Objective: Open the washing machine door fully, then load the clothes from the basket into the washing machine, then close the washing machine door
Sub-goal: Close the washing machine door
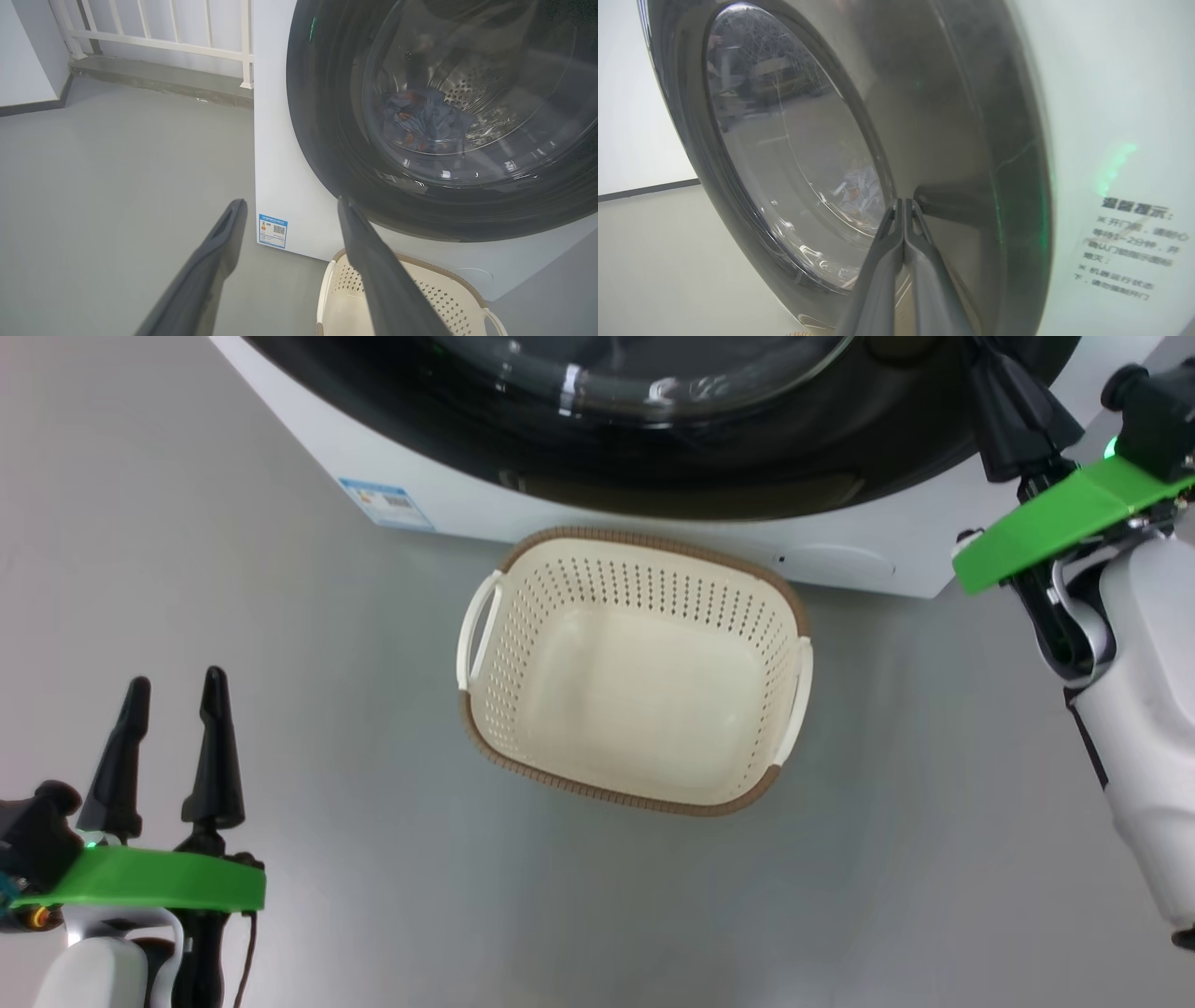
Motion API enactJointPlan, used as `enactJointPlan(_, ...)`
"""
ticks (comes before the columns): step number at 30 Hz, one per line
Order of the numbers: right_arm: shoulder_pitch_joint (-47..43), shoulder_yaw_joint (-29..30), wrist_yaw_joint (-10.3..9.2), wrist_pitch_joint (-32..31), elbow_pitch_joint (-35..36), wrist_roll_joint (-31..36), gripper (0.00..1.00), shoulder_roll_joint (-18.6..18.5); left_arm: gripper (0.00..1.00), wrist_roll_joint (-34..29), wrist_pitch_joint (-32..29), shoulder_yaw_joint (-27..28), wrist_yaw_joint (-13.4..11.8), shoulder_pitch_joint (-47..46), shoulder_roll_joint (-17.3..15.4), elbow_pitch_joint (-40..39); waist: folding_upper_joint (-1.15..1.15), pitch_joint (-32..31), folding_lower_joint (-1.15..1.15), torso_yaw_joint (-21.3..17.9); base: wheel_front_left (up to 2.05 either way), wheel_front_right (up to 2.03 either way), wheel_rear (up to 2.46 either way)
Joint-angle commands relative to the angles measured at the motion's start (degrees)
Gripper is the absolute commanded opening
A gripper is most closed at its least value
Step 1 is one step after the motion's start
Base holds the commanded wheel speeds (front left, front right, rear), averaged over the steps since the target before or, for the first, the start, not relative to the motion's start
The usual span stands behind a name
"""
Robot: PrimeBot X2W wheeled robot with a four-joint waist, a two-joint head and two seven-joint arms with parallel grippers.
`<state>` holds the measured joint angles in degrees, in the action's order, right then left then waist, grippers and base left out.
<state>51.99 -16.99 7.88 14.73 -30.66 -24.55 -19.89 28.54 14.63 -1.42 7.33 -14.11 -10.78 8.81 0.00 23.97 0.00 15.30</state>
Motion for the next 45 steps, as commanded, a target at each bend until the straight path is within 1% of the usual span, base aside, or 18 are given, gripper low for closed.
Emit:
enactJointPlan(1,-2.59,-0.45,-0.39,0.27,2.11,-0.48,0.77,0.0,1.0,-0.58,0.37,2.03,0.15,-0.08,-1.79,-0.87,0.0,-1.98,0.0,-0.56,0.0,0.0,0.0)
enactJointPlan(2,-3.63,-0.52,-0.39,0.27,2.68,-0.68,1.0,-0.04,1.0,-0.68,0.37,1.98,0.15,0.15,-1.73,-0.82,0.0,-2.67,0.0,-0.74,0.0,0.0,0.0)
enactJointPlan(8,-10.78,-1.21,-0.39,0.27,7.2,-1.55,1.0,0.63,1.0,-1.43,0.37,1.56,0.15,1.61,-1.35,-0.4,0.0,-7.47,0.0,-2.58,0.0,0.0,0.0)
enactJointPlan(15,-20.44,-1.77,-0.39,0.27,13.74,-2.3,1.0,1.71,1.0,-2.61,0.37,0.99,0.15,3.96,-0.76,0.14,0.0,-13.58,0.0,-5.94,0.0,0.0,0.0)
enactJointPlan(24,-29.26,-2.19,-0.39,0.27,17.01,-3.11,1.0,3.73,1.0,-4.15,0.37,1.52,0.15,7.0,0.16,0.53,0.0,-19.26,0.0,-11.11,0.0,0.0,0.0)
enactJointPlan(30,-33.32,-0.89,-0.39,0.27,19.32,-3.35,1.0,4.32,1.0,-4.75,0.37,1.43,0.15,8.15,1.16,0.48,0.0,-21.09,0.0,-13.2,0.0,0.0,0.0)
enactJointPlan(36,-37.03,0.31,-0.39,0.27,20.41,-3.02,1.0,5.24,1.0,-4.88,0.37,2.11,0.07,9.54,1.24,0.35,0.0,-22.15,0.0,-14.88,0.0,0.0,0.0)
enactJointPlan(40,-38.65,0.91,-0.39,0.27,21.42,-2.77,1.0,5.58,1.0,-3.42,0.1,2.51,0.03,10.69,1.66,1.11,0.0,-22.78,0.0,-16.19,0.0,0.0,0.0)
enactJointPlan(45,-40.12,1.97,-0.39,0.27,21.83,-2.29,1.0,5.71,1.0,-3.02,0.09,2.35,0.04,11.02,1.54,0.41,0.0,-23.2,0.0,-16.74,0.0,0.0,0.0)
